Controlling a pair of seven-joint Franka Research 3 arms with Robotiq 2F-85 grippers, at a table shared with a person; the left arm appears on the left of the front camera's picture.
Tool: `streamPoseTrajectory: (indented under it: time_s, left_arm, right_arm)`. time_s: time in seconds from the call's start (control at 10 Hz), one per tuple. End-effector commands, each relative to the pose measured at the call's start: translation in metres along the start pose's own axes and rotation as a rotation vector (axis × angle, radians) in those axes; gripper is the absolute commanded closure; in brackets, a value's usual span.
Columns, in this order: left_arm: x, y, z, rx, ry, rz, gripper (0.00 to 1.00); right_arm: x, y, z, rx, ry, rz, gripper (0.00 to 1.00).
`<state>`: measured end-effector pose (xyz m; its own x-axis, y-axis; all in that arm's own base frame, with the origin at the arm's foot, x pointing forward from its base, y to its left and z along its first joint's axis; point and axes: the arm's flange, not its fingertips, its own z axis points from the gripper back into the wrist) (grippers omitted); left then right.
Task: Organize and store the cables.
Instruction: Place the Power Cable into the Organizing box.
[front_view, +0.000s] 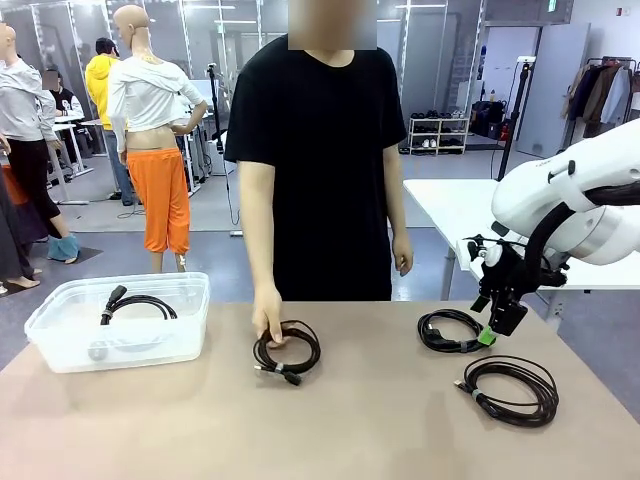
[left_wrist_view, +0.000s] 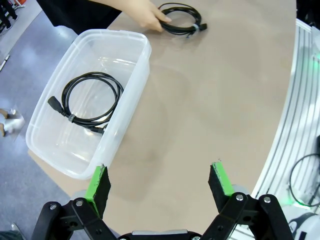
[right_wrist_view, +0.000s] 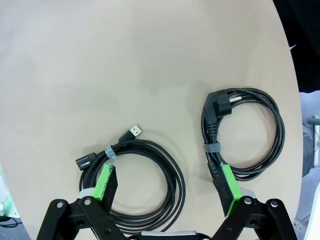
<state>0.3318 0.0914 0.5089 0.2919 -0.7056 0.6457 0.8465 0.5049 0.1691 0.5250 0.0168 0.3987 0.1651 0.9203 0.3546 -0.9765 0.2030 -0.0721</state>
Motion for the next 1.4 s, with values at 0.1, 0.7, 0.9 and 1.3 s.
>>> streamPoseTrajectory:
  time_s: [0.1, 0.7, 0.9, 1.3]
  left_arm:
    - [0.000, 0.000, 0.000, -0.006, -0.001, -0.012, 0.00]
    - [0.000, 0.000, 0.000, -0.006, -0.001, -0.012, 0.00]
    - [0.000, 0.000, 0.000, -0.006, -0.001, -0.012, 0.00]
    - [0.000, 0.000, 0.000, -0.006, -0.001, -0.012, 0.00]
  right_arm:
    - [0.000, 0.000, 0.000, 0.001, 0.000, -0.001, 0.00]
    - [-0.057, 0.024, 0.051, -0.079, -0.245, -0.022, 0.00]
    - [-0.054, 0.013, 0.046, -0.079, -0.205, -0.038, 0.00]
    - [-0.032, -0.034, 0.000, -0.103, -0.050, -0.028, 0.00]
